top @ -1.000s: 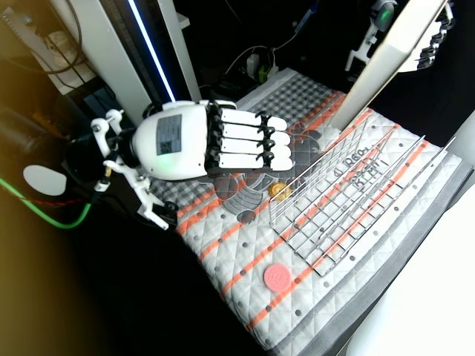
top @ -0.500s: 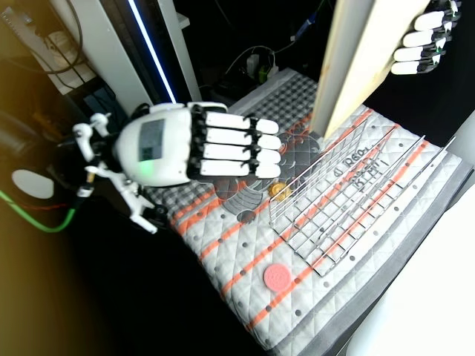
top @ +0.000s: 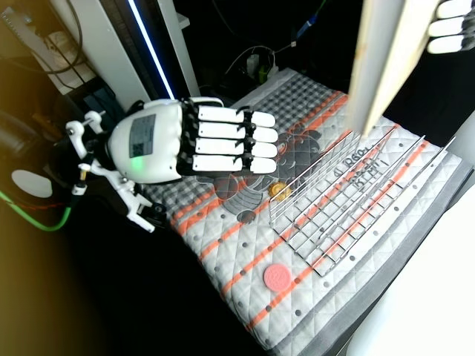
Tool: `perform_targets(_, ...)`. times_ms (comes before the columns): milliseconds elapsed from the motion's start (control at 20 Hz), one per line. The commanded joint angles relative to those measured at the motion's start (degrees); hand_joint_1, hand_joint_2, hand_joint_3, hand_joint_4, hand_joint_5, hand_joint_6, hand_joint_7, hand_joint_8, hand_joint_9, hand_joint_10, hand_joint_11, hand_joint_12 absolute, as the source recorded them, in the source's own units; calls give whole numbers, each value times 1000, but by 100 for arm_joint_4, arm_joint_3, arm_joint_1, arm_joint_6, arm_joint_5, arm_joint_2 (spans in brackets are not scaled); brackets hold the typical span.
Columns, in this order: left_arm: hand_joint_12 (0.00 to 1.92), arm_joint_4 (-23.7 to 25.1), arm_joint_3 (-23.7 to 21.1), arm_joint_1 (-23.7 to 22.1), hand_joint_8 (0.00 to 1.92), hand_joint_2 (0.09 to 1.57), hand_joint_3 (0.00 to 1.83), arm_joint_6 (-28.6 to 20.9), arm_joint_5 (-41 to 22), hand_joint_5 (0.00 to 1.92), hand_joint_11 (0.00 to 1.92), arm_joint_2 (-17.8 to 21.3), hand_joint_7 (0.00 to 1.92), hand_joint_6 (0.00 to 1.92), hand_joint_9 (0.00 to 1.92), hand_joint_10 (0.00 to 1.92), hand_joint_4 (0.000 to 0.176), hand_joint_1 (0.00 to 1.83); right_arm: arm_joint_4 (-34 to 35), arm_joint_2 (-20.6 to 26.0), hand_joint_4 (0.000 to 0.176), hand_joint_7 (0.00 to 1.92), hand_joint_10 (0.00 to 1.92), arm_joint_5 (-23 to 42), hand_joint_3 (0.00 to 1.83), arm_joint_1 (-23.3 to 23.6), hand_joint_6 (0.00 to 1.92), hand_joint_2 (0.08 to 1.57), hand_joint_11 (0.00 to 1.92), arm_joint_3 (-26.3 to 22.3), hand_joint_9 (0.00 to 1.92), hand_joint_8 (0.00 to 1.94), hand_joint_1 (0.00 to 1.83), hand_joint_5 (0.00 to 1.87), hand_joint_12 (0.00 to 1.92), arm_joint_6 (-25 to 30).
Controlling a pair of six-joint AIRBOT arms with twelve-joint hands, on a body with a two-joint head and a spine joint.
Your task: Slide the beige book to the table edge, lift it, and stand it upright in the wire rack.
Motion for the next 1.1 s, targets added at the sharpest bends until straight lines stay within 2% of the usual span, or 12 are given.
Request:
perform_targets(0, 1287, 99, 54, -57, 786, 1075, 0, -110, -504, 1047, 929, 0, 1070, 720, 998, 1211, 0, 1390, 172, -12, 0, 461, 12, 694, 0, 46, 3, 1480, 436, 12, 446, 9, 0, 442, 13, 9)
perform_targets(100, 1255, 99, 111, -58, 751, 1077, 1, -135, -376, 990, 969, -59, 1080, 798, 1026, 1184, 0, 1390, 170, -22, 0, 467, 13, 694, 1, 46, 4, 1484, 437, 18, 450, 10, 0, 444, 13, 9)
perform_targets(150, 1225, 129, 176, -83, 642, 1062, 0, -134, -249, 972, 1010, -111, 1145, 813, 1085, 1100, 0, 1396, 169, -37, 0, 465, 12, 694, 8, 45, 5, 1502, 439, 30, 454, 8, 0, 449, 14, 9)
perform_targets(200, 1225, 177, 227, -104, 642, 1062, 0, -134, -159, 972, 1010, -147, 1145, 813, 1085, 1100, 0, 1396, 168, -55, 0, 465, 12, 694, 8, 41, 5, 1502, 439, 45, 454, 8, 0, 449, 14, 9)
perform_targets(250, 1195, 209, 266, -120, 559, 1044, 0, -134, -98, 1027, 1016, -174, 1191, 750, 1117, 1034, 0, 1400, 167, -72, 0, 471, 13, 694, 7, 40, 4, 1503, 434, 61, 459, 9, 0, 448, 11, 9)
perform_targets(300, 1107, 239, 323, -145, 503, 1039, 0, -134, -18, 1021, 1022, -219, 1212, 759, 1135, 1007, 0, 1401, 166, -96, 0, 476, 12, 694, 3, 39, 5, 1494, 427, 90, 460, 11, 0, 451, 8, 9)
perform_targets(500, 1134, 198, 485, -152, 500, 1033, 0, -205, 9, 1089, 991, -356, 1217, 658, 1114, 1046, 0, 1403, 130, -163, 0, 498, 14, 695, 0, 39, 9, 1482, 466, 165, 483, 12, 0, 472, 21, 10)
perform_targets(600, 1116, 204, 560, -148, 486, 1034, 0, -210, 84, 1076, 1004, -414, 1223, 683, 1116, 1041, 0, 1403, 109, -192, 0, 497, 10, 695, 0, 39, 9, 1477, 461, 194, 477, 10, 0, 474, 18, 11)
perform_targets(650, 1037, 229, 616, -148, 578, 1040, 1, -215, 146, 1052, 1043, -448, 1179, 702, 1126, 1019, 0, 1403, 99, -208, 0, 499, 8, 695, 0, 40, 8, 1483, 472, 209, 477, 9, 0, 477, 22, 12)
perform_targets(750, 998, 314, 749, -153, 562, 1043, 0, -272, 277, 1027, 1077, -504, 1190, 730, 1129, 1011, 0, 1402, 74, -224, 0, 494, 4, 695, 3, 40, 3, 1492, 476, 225, 471, 5, 0, 469, 22, 14)
perform_targets(900, 1075, 504, 883, -210, 621, 1054, 1, -299, 421, 995, 1074, -507, 1161, 785, 1098, 1059, 0, 1400, 33, -240, 0, 488, 1, 695, 0, 40, 5, 1484, 441, 230, 454, 2, 0, 472, 5, 20)
perform_targets(1050, 1044, 764, 977, -297, 656, 1057, 1, -347, 394, 989, 1061, -494, 1149, 809, 1087, 1062, 0, 1399, 12, -261, 0, 506, 7, 715, 1, 40, 8, 1487, 444, 246, 473, 8, 0, 485, 6, 50)
